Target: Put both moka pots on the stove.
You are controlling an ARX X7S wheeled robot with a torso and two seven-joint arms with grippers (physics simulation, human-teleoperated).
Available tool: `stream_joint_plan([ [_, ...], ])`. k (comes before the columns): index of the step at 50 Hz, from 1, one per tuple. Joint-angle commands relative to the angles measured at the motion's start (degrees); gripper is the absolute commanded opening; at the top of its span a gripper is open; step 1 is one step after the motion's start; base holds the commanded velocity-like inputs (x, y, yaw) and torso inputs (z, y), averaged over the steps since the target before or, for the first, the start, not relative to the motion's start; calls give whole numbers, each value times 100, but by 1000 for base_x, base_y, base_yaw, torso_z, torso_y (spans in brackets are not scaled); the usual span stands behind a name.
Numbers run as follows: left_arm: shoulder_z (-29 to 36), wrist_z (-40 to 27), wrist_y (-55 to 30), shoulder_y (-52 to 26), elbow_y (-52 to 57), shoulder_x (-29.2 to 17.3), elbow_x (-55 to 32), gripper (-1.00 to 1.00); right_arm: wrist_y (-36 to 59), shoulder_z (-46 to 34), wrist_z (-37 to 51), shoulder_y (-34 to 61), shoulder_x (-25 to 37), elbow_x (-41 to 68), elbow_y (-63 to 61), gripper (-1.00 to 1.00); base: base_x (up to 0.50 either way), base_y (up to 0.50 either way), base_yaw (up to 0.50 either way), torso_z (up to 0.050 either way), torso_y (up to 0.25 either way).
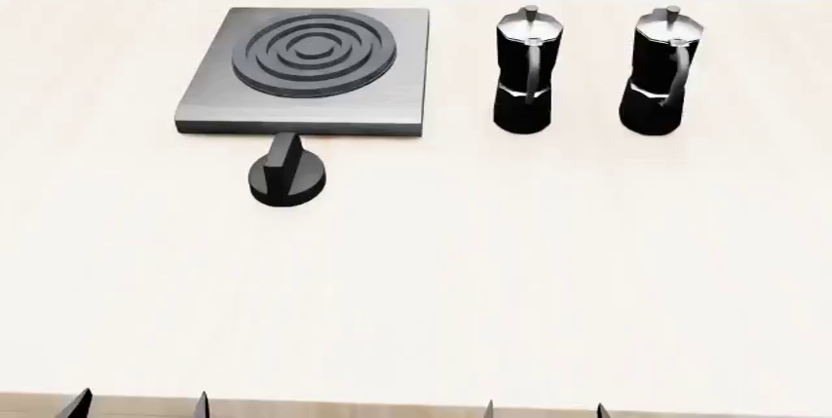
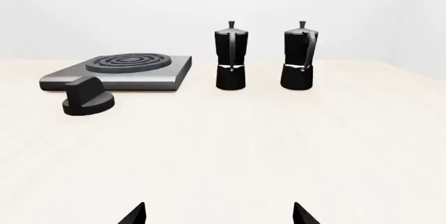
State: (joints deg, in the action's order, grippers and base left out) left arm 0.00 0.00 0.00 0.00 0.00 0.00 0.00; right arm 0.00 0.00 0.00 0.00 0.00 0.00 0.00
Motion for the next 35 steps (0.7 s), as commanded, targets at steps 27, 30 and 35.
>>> stream_joint_plan([
  [27,964,-1084,-212,49,661,-978,-986,100,104,-1191,1338,-11,1071,735,-585,100,0,0,0,0,0],
  [30,953,-1134,-359,124,1030,-1030,-1022,100,258,-1189,1400,-107,1140,732,-1039,100,0,0,0,0,0],
  [35,921,-1206,-550,231,1576,-1127,-1094,100,406,-1188,1465,-206,1222,783,-1551,100,0,0,0,0,0],
])
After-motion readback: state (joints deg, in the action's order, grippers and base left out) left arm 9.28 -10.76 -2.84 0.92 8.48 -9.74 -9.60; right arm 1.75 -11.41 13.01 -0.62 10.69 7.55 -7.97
